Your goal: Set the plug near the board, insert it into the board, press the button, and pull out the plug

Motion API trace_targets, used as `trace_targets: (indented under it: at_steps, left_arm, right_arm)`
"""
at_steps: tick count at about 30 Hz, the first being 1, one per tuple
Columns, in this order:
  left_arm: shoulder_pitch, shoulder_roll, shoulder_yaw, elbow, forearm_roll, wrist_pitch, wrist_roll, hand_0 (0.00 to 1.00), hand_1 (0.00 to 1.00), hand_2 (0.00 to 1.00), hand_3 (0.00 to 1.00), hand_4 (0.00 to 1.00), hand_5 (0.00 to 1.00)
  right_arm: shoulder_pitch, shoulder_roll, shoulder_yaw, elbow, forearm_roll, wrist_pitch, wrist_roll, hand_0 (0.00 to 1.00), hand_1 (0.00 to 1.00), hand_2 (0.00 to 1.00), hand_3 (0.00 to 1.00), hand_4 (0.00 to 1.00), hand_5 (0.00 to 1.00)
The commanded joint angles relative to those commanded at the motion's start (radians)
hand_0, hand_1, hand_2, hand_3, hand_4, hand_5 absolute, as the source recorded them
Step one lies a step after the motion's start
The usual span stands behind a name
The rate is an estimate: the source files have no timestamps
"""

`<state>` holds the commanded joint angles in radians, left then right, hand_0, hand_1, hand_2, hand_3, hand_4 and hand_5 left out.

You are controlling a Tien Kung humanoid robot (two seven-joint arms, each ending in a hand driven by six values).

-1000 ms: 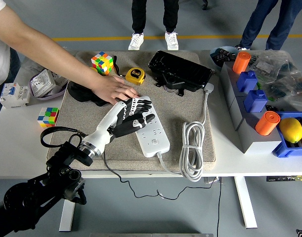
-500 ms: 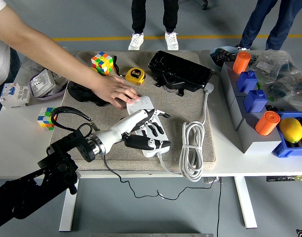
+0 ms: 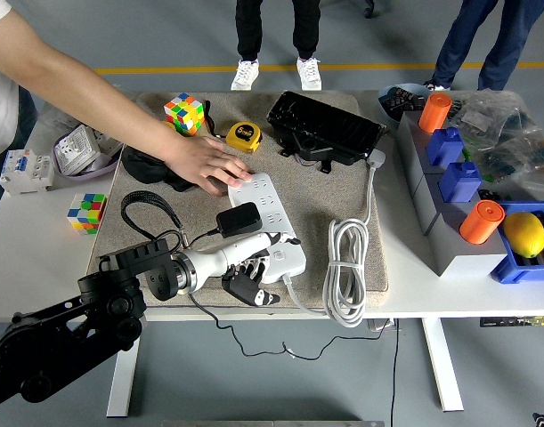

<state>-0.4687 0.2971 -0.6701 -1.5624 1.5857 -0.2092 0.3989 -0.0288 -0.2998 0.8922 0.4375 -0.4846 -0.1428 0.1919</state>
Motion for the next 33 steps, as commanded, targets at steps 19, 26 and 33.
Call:
trace_targets:
  at_steps: [19,26,33]
  left_arm:
    - [-0.033,-0.016,0.049,0.078,0.079,0.001,0.024,0.058,0.122,0.184,0.924,0.785,0.002]
    - [-0.029,-0.01,0.049,0.074,0.068,-0.008,0.029,0.058,0.12,0.183,0.918,0.79,0.002]
    - [-0.032,-0.008,0.055,0.084,0.069,-0.007,0.031,0.058,0.119,0.183,0.912,0.788,0.002]
  right_arm:
    - [0.001,0.0,0.001,0.0,-0.001,0.0,0.0,0.6,0.601,0.544,0.547,0.751,0.237]
    - [0.0,0.001,0.001,0.001,-0.001,0.0,0.001,0.6,0.601,0.545,0.547,0.751,0.236]
    - [0.002,0.001,0.001,0.001,-0.002,0.0,0.001,0.6,0.601,0.545,0.546,0.751,0.235]
